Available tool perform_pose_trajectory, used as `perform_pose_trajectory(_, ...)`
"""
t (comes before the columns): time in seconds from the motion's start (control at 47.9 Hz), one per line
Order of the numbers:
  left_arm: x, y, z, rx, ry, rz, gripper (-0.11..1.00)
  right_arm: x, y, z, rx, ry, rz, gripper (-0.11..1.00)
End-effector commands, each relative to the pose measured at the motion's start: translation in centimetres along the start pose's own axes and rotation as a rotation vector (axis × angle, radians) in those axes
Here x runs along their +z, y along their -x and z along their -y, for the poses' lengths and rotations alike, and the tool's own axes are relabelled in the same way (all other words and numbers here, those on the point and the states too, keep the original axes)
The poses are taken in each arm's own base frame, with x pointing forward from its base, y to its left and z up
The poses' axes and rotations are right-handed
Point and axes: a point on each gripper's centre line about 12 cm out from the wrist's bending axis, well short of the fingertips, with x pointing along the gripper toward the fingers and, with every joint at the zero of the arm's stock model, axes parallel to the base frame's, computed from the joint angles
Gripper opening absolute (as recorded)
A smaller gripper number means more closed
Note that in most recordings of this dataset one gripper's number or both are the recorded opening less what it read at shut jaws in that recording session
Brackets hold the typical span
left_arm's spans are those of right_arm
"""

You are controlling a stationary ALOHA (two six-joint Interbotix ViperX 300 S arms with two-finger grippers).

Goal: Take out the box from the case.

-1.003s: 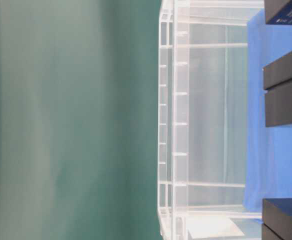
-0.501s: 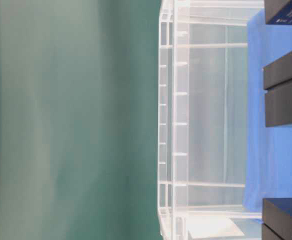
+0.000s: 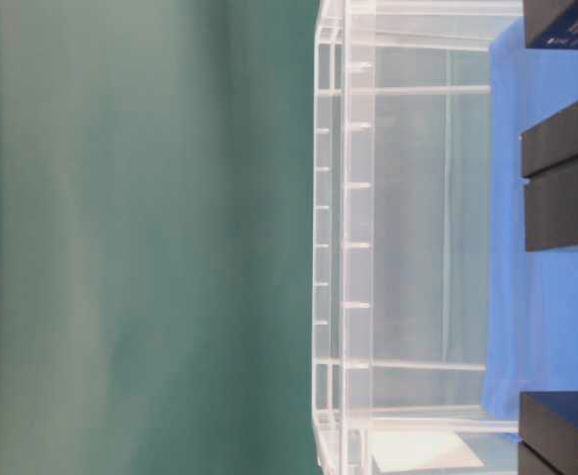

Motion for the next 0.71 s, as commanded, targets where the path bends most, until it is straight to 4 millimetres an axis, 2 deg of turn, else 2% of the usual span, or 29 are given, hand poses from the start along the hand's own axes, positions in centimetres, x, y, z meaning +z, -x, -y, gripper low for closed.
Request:
perform_pose_trajectory(0.0,0.16,0.62,0.02,-0.021,0.005,0.013,0.97,1.18,0.48,-0.08,0.049,-0.018,0.013,0.9)
perform_pose_trajectory(0.104,0.16,0.67,0.0,-0.023,0.005,0.014,0.97,1.9,0.37,-0.1,0.065,-0.026,0.021,0.9)
perform_pose_trajectory(0.69,0.19,0.67,-0.01,-0.022,0.003,0.017,0.97,1.81,0.31,-0.01,0.058,-0.035,0.011,0.9)
